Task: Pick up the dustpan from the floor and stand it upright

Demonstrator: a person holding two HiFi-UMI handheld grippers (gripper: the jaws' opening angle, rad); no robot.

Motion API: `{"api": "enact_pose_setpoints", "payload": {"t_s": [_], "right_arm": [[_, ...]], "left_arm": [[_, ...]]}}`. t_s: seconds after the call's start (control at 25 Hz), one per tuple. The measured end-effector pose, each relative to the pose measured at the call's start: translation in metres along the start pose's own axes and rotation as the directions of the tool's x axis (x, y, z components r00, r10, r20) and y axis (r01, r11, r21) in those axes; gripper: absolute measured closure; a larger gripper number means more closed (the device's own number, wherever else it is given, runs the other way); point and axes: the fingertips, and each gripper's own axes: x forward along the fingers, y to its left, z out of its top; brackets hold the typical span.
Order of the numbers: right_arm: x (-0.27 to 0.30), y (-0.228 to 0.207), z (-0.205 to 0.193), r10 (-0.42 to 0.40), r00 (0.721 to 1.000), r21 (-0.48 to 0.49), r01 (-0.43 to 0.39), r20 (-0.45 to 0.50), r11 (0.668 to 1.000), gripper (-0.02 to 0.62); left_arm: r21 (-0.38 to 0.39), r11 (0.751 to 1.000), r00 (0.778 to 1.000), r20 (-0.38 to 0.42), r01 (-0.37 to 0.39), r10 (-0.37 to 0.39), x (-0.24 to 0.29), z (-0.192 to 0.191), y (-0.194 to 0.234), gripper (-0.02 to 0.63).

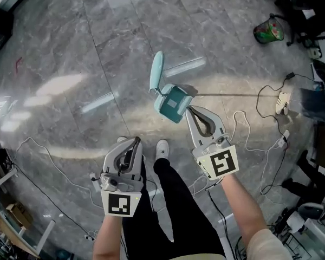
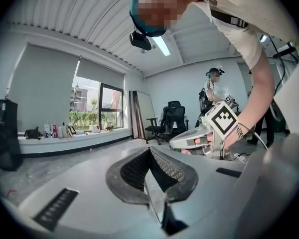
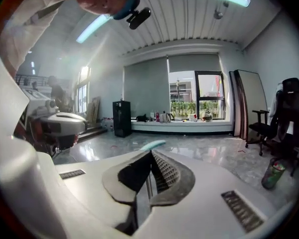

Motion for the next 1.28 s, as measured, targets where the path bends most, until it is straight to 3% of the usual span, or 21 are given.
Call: {"api": "enact_pose_setpoints", "payload": {"t_s": [0.08,0.24,0.4,0.6,0.96,1.12,1.28], "right_arm": [[-0.032,0.006,0.05,-0.017,0.999,0.022,0.016,0.045,1.0,0.577],[-0.088,0.014,0.145,-0.084,0.987,0.014,0.082,0.135,0.996,0.577],[-0.142,0.033,0.192,-0.099,0.99,-0.018,0.101,0.105,0.995,0.578],[-0.178,0.066,0.245,-0.153,0.976,-0.017,0.157,0.156,0.987,0.578],[-0.246,0.147,0.295,-0.259,0.947,0.004,0.263,0.19,0.965,0.577],[-0.25,0.178,0.307,-0.271,0.942,0.025,0.272,0.199,0.962,0.577],[-0.258,0.185,0.314,-0.26,0.944,0.036,0.258,0.203,0.965,0.577]], "left_arm": [[-0.016,1.0,1.0,0.002,-0.008,0.008,-0.013,0.036,-0.011,0.595],[-0.055,0.998,0.992,0.116,-0.035,0.041,-0.036,0.133,-0.023,0.595],[-0.109,0.993,0.983,0.174,-0.035,0.053,-0.067,0.21,-0.043,0.595],[-0.074,0.997,0.966,0.26,0.027,-0.007,-0.112,0.279,-0.049,0.595],[-0.085,0.995,0.943,0.333,0.055,-0.024,-0.203,0.336,-0.05,0.595],[-0.038,0.996,0.936,0.345,0.084,-0.066,-0.234,0.344,-0.05,0.595],[-0.036,0.997,0.936,0.348,0.072,-0.055,-0.249,0.346,-0.055,0.595]]}}
